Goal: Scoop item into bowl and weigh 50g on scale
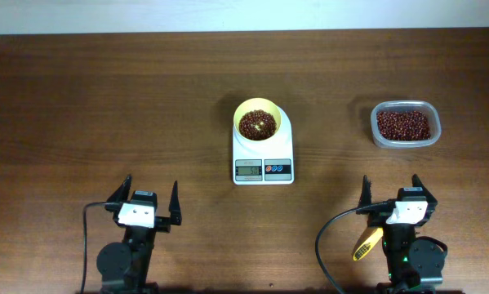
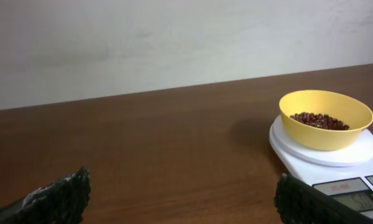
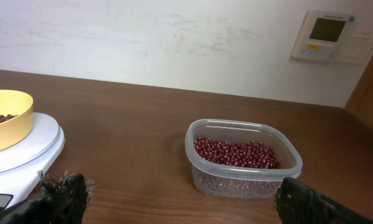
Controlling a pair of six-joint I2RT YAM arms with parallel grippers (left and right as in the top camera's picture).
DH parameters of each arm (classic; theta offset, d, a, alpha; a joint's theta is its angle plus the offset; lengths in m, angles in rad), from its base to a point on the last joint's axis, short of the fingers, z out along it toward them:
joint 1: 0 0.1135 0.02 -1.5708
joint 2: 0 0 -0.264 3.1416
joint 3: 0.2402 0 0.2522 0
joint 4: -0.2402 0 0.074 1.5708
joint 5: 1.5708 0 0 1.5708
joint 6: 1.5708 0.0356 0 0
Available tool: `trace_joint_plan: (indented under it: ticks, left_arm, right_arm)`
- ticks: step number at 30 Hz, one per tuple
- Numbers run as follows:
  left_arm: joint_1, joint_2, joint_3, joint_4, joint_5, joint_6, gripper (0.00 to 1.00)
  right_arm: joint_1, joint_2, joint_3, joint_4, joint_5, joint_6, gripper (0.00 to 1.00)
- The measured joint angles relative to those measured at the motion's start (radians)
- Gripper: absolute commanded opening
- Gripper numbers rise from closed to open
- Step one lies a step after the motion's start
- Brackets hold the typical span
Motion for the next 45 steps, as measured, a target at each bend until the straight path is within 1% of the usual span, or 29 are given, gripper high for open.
trace_joint_plan:
  ticks: [15,18,22,45]
  left_arm:
    - [0.0,0.0,-0.012,0.026,-0.006,0.0,0.98]
    - [0.0,0.0,-0.012,0.025,-0.051,-0.008,0.98]
    - [0.0,0.0,-0.012,0.021,-0.072,-0.008,0.98]
    - [0.0,0.0,-0.012,0.021,-0.074,-0.008,0.98]
  right_arm:
    - [0.0,0.0,0.0,0.0,0.0,0.0,0.99]
    - [0.0,0.0,0.0,0.0,0.0,0.0,0.99]
    - [0.0,0.0,0.0,0.0,0.0,0.0,0.99]
    - [0.0,0.0,0.0,0.0,0.0,0.0,0.99]
